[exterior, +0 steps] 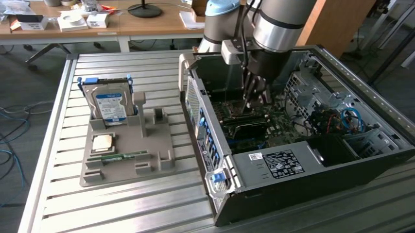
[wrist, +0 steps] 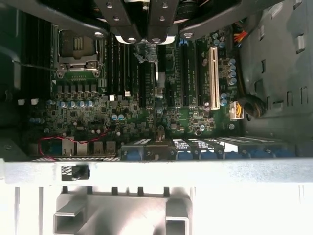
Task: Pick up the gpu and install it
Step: 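Press down on the gpu until it lock into place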
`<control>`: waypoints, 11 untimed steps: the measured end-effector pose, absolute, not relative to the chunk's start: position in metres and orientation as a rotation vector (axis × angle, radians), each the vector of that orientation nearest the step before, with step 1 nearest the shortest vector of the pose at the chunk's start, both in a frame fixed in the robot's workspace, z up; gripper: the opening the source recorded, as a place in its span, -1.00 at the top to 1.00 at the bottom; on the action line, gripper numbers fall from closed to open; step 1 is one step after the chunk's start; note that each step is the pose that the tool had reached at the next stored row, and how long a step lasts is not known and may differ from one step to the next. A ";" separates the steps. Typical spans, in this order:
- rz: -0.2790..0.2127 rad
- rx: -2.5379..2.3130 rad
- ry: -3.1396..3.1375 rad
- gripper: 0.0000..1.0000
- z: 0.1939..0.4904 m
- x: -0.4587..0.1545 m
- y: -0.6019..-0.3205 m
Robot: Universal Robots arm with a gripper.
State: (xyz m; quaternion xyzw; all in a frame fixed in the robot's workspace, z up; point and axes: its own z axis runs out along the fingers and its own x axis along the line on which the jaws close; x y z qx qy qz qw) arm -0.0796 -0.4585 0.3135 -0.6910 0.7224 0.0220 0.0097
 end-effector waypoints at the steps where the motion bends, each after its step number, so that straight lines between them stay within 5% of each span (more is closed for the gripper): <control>1: 0.068 -2.158 2.256 0.79 0.315 -0.080 -0.459; 11: 0.068 -2.158 2.256 0.79 0.323 -0.080 -0.459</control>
